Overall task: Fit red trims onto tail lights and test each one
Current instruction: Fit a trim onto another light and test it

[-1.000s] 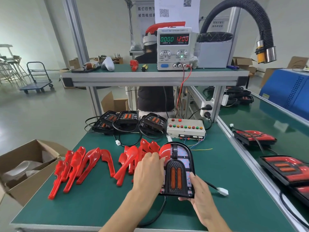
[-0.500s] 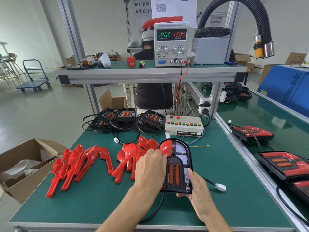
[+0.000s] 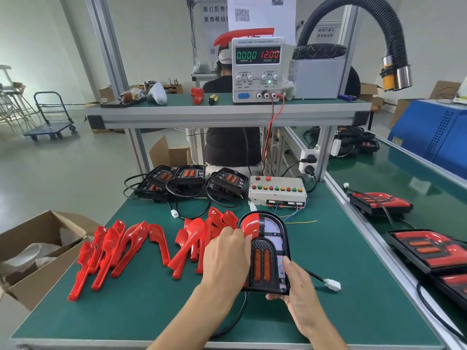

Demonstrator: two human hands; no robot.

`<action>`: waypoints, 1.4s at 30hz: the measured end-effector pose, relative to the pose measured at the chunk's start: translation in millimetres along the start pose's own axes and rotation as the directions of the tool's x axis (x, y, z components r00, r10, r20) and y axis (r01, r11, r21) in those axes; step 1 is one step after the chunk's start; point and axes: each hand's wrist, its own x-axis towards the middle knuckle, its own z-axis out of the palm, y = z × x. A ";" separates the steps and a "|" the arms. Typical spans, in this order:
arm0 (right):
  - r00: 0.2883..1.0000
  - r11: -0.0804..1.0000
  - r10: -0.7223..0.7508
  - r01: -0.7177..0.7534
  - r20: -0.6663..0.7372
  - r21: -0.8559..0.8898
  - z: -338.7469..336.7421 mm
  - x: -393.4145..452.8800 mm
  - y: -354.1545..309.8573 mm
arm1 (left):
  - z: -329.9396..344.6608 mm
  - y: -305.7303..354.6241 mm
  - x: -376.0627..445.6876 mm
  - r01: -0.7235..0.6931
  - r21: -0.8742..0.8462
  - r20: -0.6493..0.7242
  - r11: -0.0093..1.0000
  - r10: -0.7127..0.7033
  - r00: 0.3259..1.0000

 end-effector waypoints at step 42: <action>0.998 0.993 0.002 -0.009 -0.055 -0.117 14.5 4.2 -4.6 | 40.3 -7.5 8.2 0.557 -0.816 0.561 -0.157 0.017 0.827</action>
